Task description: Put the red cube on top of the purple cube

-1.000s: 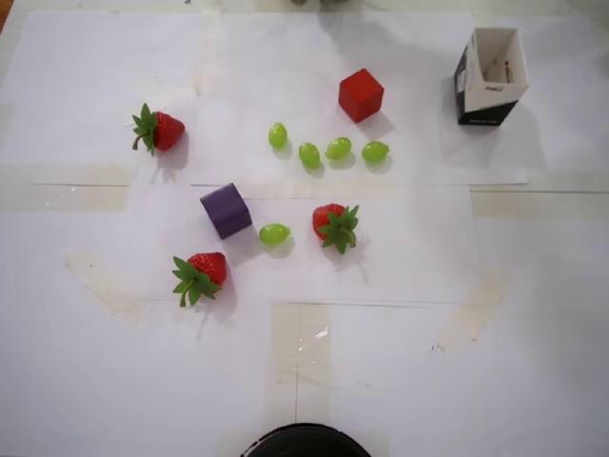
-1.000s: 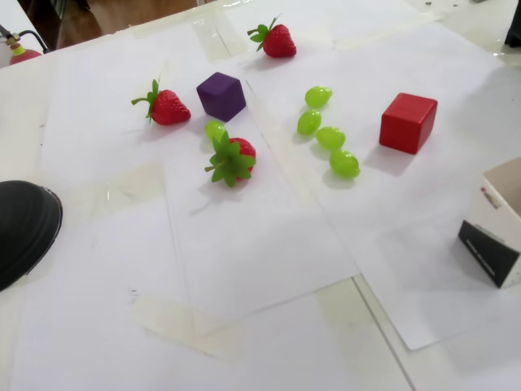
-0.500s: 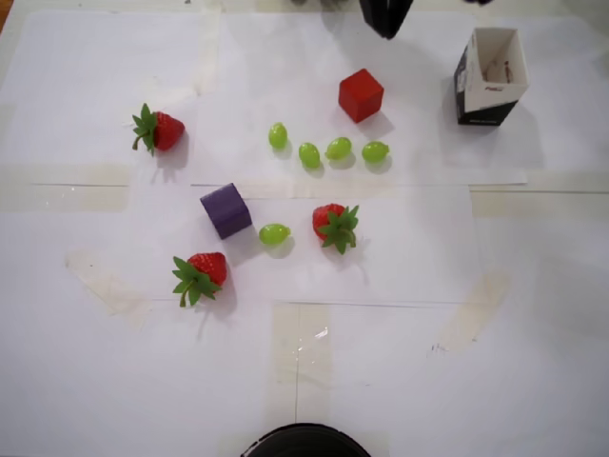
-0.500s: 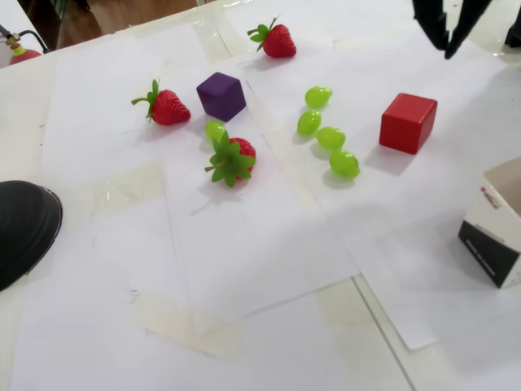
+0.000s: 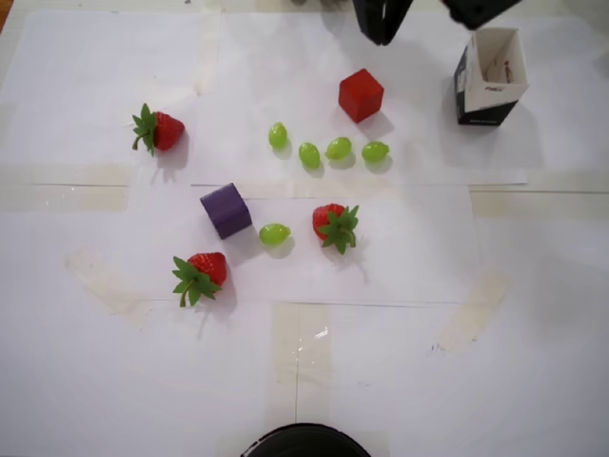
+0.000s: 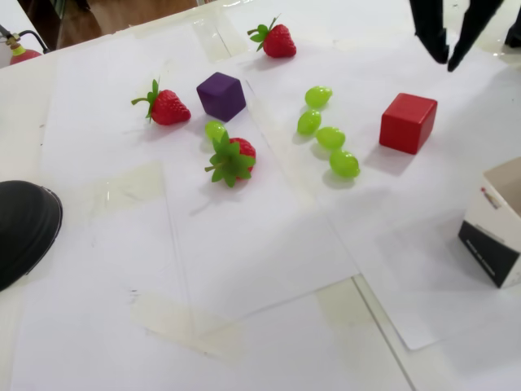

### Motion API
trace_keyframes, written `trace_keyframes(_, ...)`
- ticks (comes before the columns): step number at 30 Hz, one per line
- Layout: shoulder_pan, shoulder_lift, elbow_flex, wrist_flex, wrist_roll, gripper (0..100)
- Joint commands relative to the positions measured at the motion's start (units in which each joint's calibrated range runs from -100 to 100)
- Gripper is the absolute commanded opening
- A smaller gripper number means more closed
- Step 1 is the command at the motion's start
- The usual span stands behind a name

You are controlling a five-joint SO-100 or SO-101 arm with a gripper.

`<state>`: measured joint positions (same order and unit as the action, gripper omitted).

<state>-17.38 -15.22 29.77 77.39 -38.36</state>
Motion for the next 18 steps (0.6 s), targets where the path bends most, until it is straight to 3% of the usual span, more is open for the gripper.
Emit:
trace_keyframes(1, -2.3, -0.5, 2.0, -4.9, 0.3, 24)
trace_keyframes(11, -2.3, 0.8, 5.5, -6.1, -1.0, 38)
trace_keyframes(18, -1.4, 5.5, 5.5, -7.4, -0.5, 38)
